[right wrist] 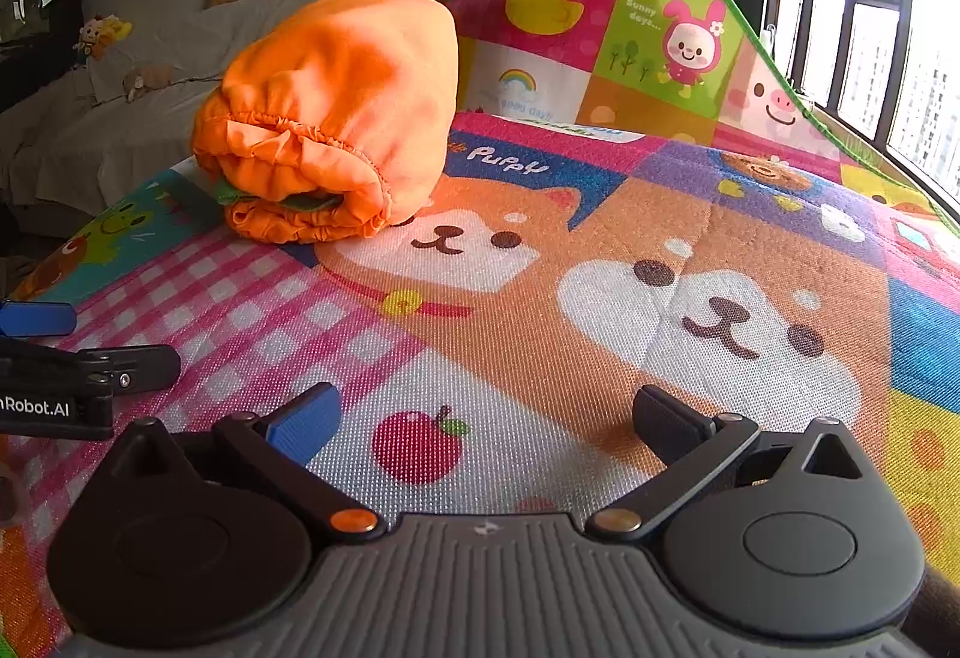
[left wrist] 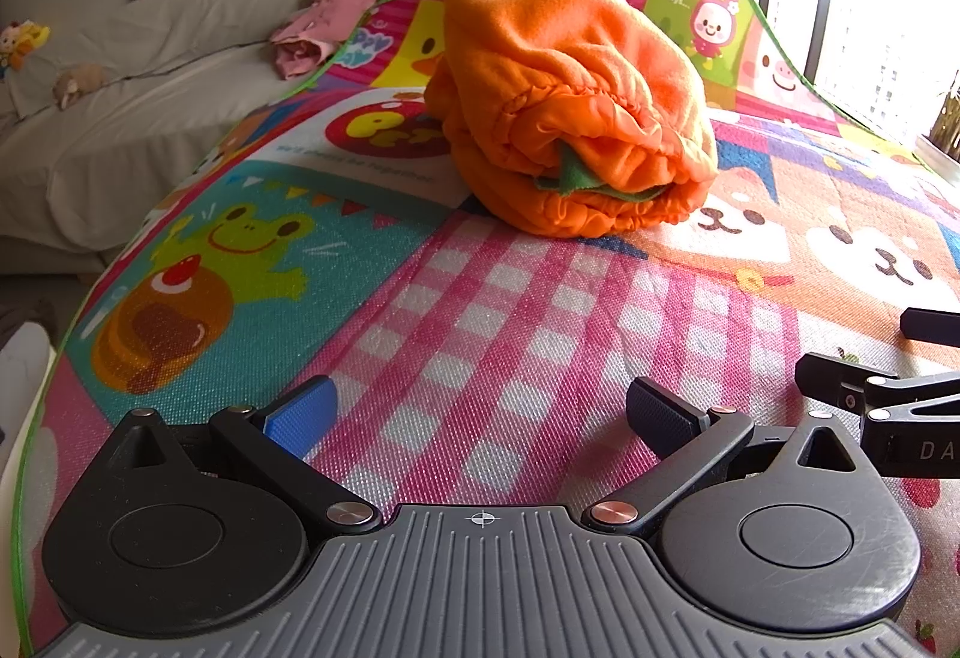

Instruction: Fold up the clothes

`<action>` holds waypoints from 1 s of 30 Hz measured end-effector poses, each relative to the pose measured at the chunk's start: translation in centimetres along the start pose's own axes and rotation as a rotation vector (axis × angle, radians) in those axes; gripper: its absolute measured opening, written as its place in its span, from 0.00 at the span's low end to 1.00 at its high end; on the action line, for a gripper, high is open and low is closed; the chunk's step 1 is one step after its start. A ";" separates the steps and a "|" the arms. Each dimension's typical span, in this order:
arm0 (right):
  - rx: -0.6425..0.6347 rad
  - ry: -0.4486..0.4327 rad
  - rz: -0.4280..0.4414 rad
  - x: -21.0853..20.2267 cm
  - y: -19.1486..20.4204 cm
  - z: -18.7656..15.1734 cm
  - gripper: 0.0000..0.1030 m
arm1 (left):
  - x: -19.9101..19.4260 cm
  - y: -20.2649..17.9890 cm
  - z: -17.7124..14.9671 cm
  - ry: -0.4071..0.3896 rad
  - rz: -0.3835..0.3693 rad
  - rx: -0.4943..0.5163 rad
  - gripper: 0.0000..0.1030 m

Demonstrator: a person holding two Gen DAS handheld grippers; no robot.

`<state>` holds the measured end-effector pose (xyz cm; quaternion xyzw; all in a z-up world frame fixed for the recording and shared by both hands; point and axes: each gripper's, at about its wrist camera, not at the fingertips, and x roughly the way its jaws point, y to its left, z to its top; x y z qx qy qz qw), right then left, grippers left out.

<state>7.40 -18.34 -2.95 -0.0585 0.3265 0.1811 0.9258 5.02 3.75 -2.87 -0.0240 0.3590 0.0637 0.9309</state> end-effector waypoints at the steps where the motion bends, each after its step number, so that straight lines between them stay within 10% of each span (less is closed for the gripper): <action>1: 0.000 0.000 0.000 0.0 0.0 0.0 1.00 | 0.0 0.0 0.0 0.000 0.001 0.000 1.00; 30: -0.003 0.001 -0.004 -0.1 0.0 -0.1 1.00 | -0.1 -0.1 0.0 -0.001 0.004 0.004 1.00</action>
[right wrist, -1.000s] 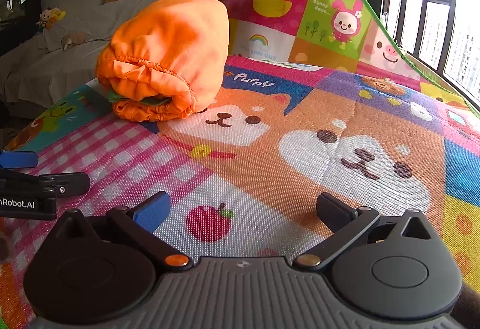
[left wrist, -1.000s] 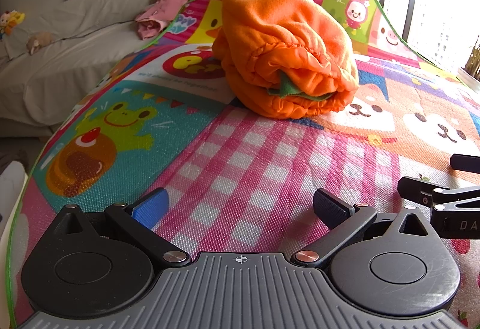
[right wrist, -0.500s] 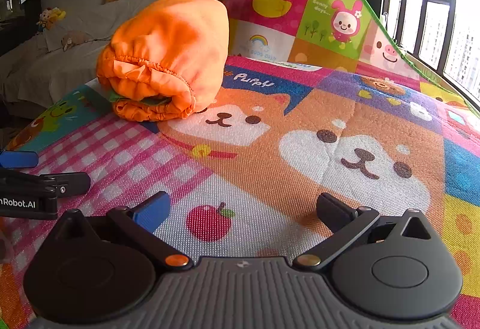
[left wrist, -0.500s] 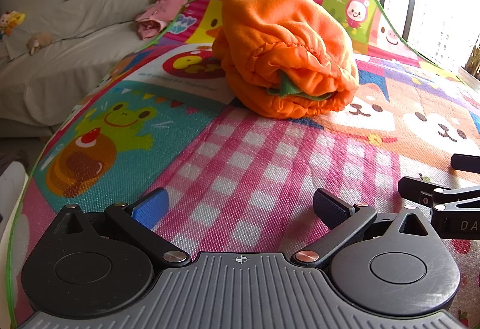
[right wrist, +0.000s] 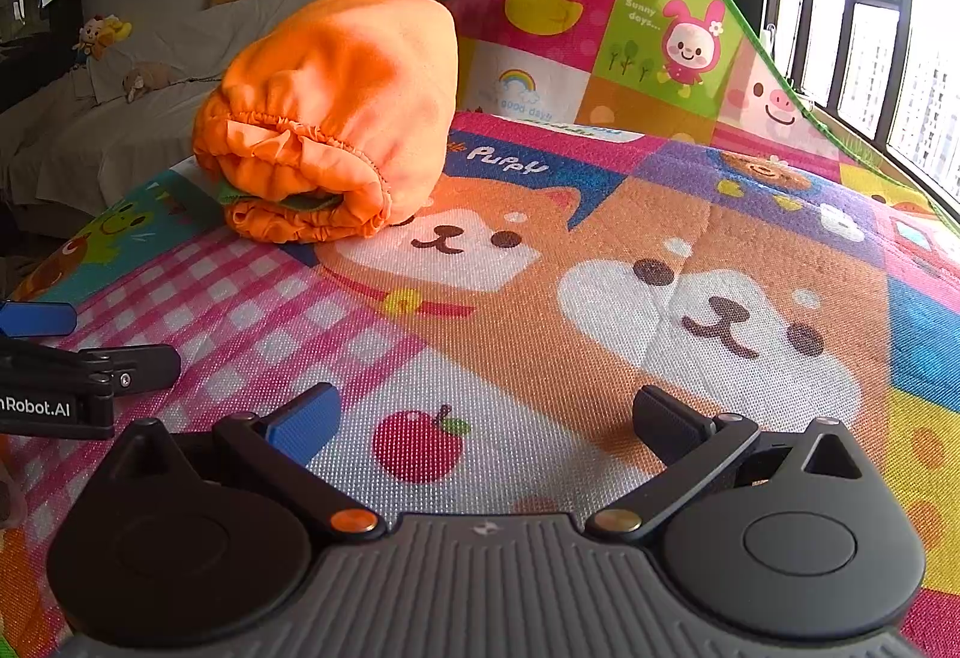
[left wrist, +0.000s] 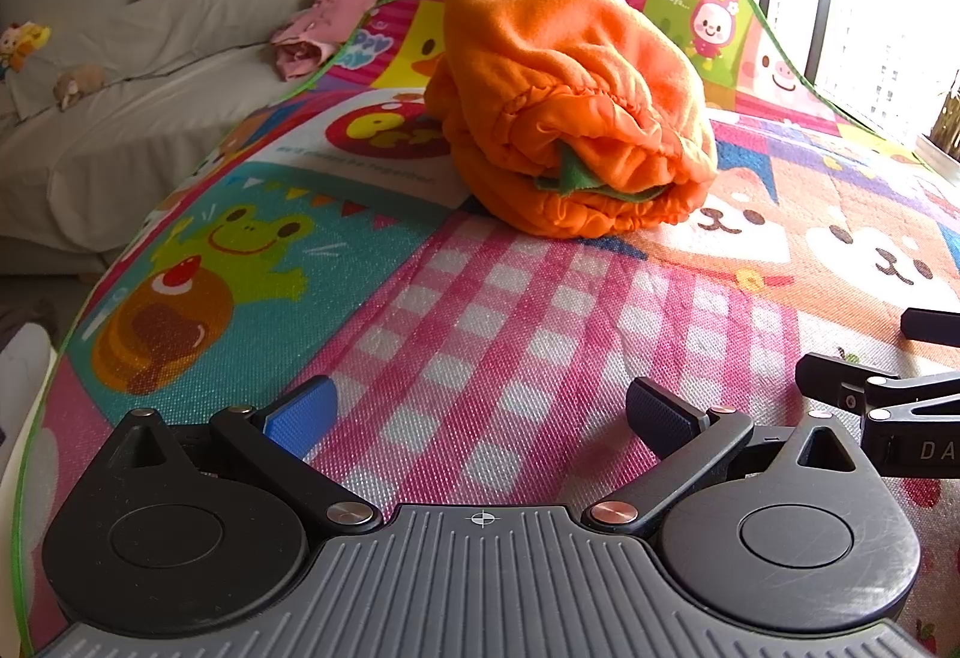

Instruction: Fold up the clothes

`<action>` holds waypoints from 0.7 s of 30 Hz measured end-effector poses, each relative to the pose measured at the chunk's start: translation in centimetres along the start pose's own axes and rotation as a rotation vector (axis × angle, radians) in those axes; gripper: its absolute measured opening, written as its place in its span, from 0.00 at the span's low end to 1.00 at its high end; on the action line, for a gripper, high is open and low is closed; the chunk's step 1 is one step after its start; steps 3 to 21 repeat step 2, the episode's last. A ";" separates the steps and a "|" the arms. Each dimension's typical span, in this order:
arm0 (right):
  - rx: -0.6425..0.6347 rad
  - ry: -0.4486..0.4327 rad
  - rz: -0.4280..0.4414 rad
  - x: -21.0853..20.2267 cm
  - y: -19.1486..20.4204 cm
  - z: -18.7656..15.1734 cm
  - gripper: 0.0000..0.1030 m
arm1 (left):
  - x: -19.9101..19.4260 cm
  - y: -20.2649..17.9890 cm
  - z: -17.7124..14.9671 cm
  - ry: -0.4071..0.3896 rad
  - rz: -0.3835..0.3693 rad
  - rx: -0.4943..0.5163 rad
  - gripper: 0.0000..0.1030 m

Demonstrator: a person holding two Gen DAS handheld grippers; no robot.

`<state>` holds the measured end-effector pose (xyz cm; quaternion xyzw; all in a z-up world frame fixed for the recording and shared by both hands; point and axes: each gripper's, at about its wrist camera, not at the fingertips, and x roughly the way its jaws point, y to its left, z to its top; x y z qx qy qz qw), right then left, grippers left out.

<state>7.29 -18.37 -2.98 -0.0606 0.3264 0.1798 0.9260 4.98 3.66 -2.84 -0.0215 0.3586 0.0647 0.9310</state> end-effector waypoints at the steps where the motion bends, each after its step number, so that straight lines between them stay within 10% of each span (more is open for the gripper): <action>1: 0.000 0.000 0.000 0.0 0.0 0.0 1.00 | 0.0 0.0 0.0 0.000 0.000 0.000 1.00; 21: 0.000 0.000 0.000 0.0 0.0 0.0 1.00 | 0.0 0.0 0.0 0.000 -0.001 0.000 1.00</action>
